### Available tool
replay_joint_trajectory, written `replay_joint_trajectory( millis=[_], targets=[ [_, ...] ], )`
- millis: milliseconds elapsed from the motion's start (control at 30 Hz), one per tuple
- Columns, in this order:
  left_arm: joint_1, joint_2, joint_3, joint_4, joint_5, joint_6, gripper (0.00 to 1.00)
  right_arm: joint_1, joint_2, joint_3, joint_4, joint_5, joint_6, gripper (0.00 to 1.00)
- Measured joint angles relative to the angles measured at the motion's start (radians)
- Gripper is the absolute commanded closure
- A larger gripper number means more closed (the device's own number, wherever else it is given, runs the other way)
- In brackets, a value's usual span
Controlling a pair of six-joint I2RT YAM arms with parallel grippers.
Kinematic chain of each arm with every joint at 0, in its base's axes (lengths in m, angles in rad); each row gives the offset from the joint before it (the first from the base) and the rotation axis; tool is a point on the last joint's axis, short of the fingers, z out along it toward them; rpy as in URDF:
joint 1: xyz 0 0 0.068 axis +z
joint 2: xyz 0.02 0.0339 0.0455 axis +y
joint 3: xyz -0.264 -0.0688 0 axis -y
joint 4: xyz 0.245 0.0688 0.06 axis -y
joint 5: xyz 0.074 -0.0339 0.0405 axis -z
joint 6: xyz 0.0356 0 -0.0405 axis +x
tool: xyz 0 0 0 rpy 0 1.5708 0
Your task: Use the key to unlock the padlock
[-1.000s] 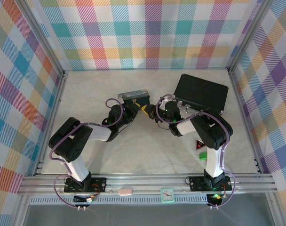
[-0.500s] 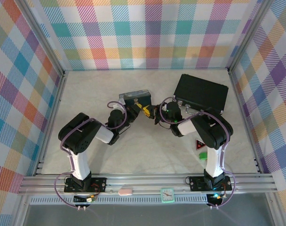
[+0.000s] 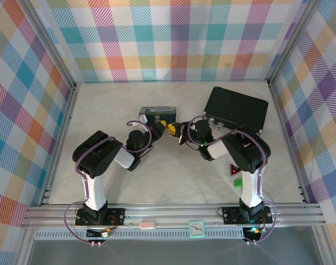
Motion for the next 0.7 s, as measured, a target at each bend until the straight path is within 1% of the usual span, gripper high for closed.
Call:
replay_joint_trajectory(
  millis=[67, 200, 300, 367, 433, 567, 700],
  targets=[
    [0.000, 0.000, 0.000, -0.005, 0.001, -0.008, 1.00, -0.004, 0.000, 0.000, -0.007, -0.011, -0.001, 0.86],
    [-0.005, -0.002, 0.000, -0.055, 0.010, -0.029, 1.00, -0.006, 0.000, -0.002, -0.049, -0.021, -0.082, 0.78],
    [-0.014, -0.024, 0.000, -0.148, 0.015, -0.039, 1.00, -0.009, 0.000, -0.018, -0.091, -0.027, -0.182, 0.75],
    [-0.023, -0.052, 0.000, -0.235, 0.016, -0.043, 1.00, -0.011, -0.009, -0.031, -0.138, -0.036, -0.266, 0.71],
    [-0.033, -0.085, 0.000, -0.319, 0.016, -0.043, 1.00, -0.012, -0.041, -0.039, -0.219, -0.039, -0.357, 0.66],
    [-0.053, -0.139, 0.001, -0.456, 0.030, -0.042, 1.00, -0.012, -0.180, -0.047, -0.447, -0.015, -0.585, 0.58],
    [-0.064, -0.134, 0.002, -0.548, 0.048, -0.038, 1.00, -0.012, -0.343, -0.039, -0.662, 0.036, -0.800, 0.57]
  ],
)
